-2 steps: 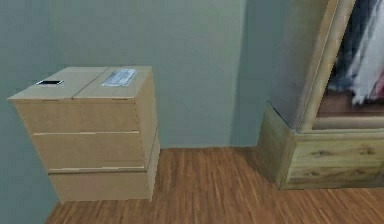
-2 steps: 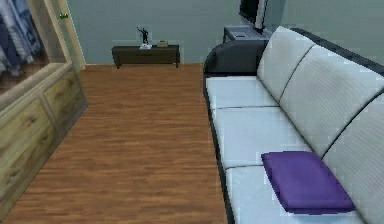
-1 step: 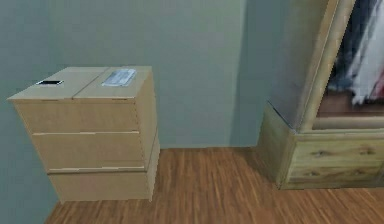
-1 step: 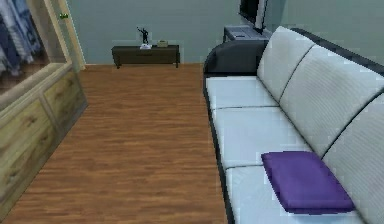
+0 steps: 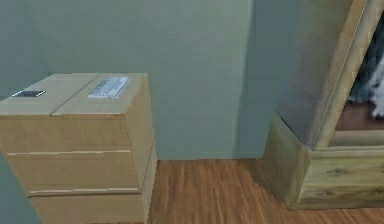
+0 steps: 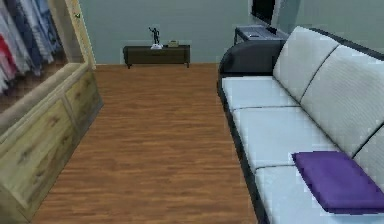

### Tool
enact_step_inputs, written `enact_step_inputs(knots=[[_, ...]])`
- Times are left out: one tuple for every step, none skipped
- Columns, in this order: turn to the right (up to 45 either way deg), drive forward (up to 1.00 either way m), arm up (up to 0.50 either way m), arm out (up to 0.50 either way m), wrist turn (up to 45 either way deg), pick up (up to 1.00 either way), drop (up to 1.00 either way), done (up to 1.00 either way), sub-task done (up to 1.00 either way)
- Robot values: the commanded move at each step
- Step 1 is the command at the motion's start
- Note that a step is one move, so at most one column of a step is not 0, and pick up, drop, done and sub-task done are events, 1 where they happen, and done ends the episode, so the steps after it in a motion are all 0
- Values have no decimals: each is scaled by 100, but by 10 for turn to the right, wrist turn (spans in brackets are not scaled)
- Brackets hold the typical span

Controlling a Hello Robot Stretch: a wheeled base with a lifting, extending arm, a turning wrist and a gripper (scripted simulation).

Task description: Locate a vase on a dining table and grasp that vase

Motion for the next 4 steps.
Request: enact_step_inputs(knots=[[-450,0,0,0,0,0,0,0,0],[-420,0,0,0,0,0,0,0,0],[0,40,0,0,0,0,0,0,0],[-450,0,0,0,0,0,0,0,0]])
